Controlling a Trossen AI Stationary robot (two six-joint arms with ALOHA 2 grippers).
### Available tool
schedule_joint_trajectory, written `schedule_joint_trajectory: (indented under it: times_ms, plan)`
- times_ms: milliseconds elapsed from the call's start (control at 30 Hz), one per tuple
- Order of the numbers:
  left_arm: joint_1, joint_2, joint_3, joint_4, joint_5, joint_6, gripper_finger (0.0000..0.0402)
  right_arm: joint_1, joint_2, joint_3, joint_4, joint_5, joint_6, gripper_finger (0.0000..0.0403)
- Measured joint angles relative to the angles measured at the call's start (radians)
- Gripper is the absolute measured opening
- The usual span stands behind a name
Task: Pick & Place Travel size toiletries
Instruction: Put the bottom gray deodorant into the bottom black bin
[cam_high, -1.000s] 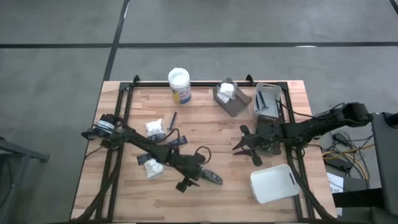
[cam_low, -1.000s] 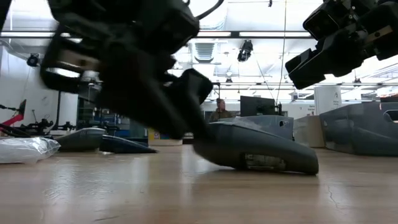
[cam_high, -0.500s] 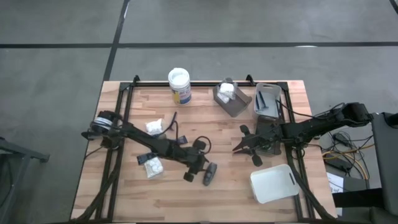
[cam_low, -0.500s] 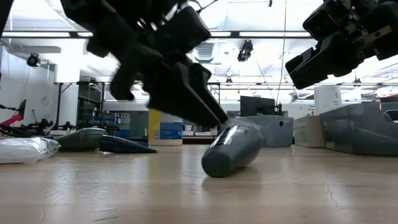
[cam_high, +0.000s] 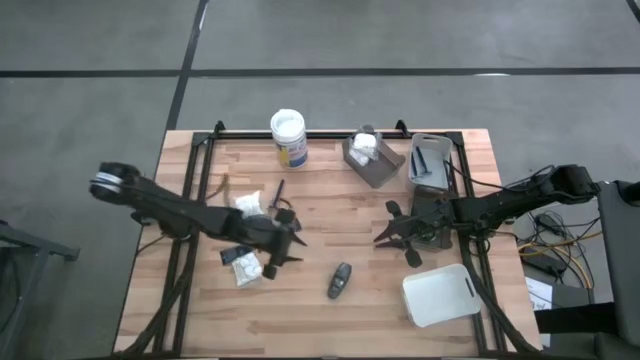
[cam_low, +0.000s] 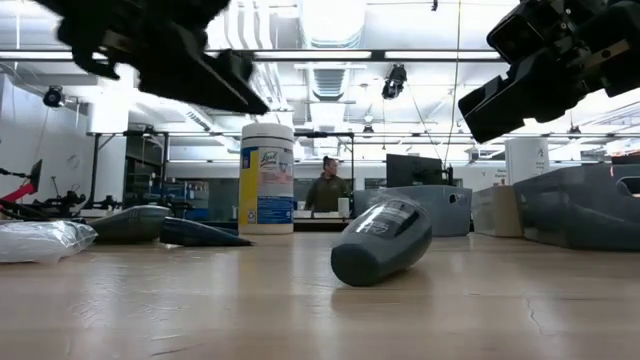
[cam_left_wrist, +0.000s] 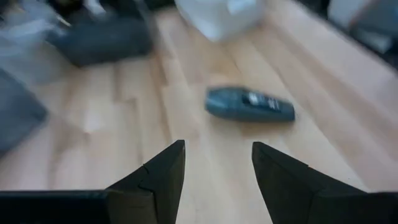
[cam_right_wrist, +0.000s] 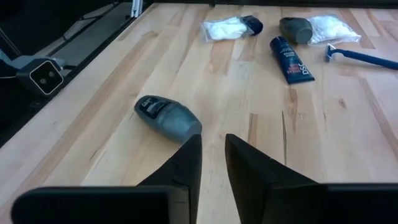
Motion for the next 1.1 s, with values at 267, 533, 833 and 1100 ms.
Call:
schedule_joint_trajectory:
  times_ms: [267,533,833,1100]
  plan:
    - [-0.006,-0.293,-0.272,0.207,0.012,-0.155,0.0193,0.000,0.000,0.000,0.009,0.000,0.001,0.0100]
    - [-0.045,-0.298,-0.299,0.028,0.053,-0.281,0.0193,0.000,0.000,0.000,0.010,0.000,0.001,0.0119]
    - [-0.047,-0.344,-0.279,-0.085,0.071,-0.232,0.0193,0.002,0.000,0.036,0.059,0.031,0.051,0.0135]
    - [-0.046,-0.457,-0.289,-0.084,-0.065,-0.203,0.0193,0.039,0.000,0.146,-0.036,-0.032,-0.091,0.0168]
